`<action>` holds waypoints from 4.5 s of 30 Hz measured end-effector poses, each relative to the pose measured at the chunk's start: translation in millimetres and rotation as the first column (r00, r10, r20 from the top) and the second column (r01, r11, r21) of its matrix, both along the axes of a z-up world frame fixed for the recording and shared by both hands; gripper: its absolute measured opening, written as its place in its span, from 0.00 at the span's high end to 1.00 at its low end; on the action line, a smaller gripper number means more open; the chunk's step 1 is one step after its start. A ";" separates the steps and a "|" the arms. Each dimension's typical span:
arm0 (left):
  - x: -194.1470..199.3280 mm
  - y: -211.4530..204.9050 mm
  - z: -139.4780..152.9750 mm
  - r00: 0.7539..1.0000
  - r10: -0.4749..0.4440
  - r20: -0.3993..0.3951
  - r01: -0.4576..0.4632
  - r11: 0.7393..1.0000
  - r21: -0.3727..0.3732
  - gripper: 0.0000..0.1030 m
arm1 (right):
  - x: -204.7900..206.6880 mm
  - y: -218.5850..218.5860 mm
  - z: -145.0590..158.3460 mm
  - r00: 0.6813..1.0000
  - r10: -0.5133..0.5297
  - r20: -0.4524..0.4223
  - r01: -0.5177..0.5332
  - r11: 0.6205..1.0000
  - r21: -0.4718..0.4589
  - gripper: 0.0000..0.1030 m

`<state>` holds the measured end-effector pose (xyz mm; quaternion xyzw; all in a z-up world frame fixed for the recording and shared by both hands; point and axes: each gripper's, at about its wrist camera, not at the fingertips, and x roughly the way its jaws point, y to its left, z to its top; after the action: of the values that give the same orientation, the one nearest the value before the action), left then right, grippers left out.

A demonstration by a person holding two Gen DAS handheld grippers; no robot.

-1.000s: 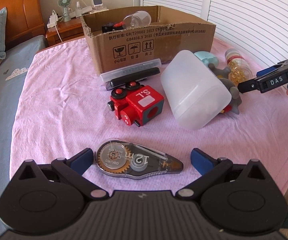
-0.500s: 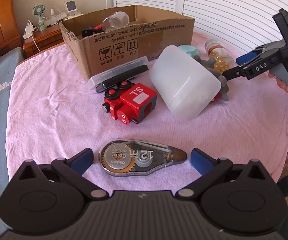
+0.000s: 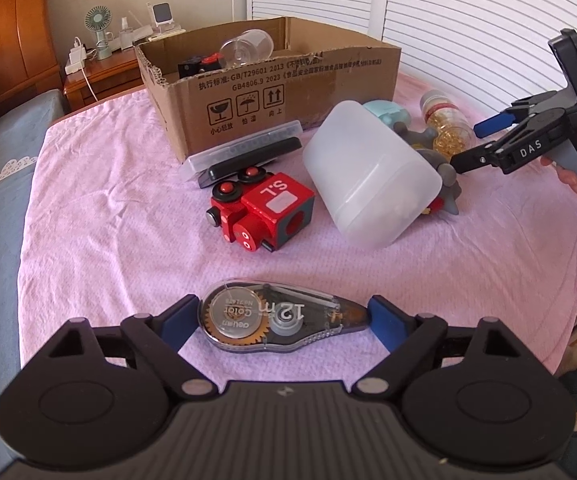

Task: Organize rigid objects
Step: 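Close the left gripper on the tape dispenser while the right gripper grasps the capsule bottle, then lift the capsule bottle into the box with the right gripper while the left lifts the dispenser, then carry the tape dispenser over the box and release it with the left gripper, then move the left gripper toward the red SL toy car while the right approaches the grey toy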

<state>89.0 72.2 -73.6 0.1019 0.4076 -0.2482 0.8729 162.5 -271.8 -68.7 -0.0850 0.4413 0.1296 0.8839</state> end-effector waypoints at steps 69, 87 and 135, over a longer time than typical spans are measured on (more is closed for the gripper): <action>67.6 3.8 110.8 0.991 0.094 0.092 -0.092 0.995 -0.024 0.13 | 100.9 76.1 110.4 0.988 0.123 0.097 -0.128 0.991 0.047 0.00; 165.0 -59.8 101.5 0.997 0.070 0.041 -0.071 0.997 0.033 0.13 | 10.9 37.8 104.1 0.994 -0.013 0.104 0.001 0.993 0.117 0.00; 29.0 -6.0 44.4 0.895 0.446 -0.032 -0.446 0.887 -0.116 0.03 | -28.3 78.6 1.4 0.958 0.286 0.023 -0.286 0.958 0.021 0.00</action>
<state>118.0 66.2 -29.2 -0.0476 0.4064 -0.0654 0.9101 134.2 -193.3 -67.3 -0.1383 0.4138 0.2607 0.8612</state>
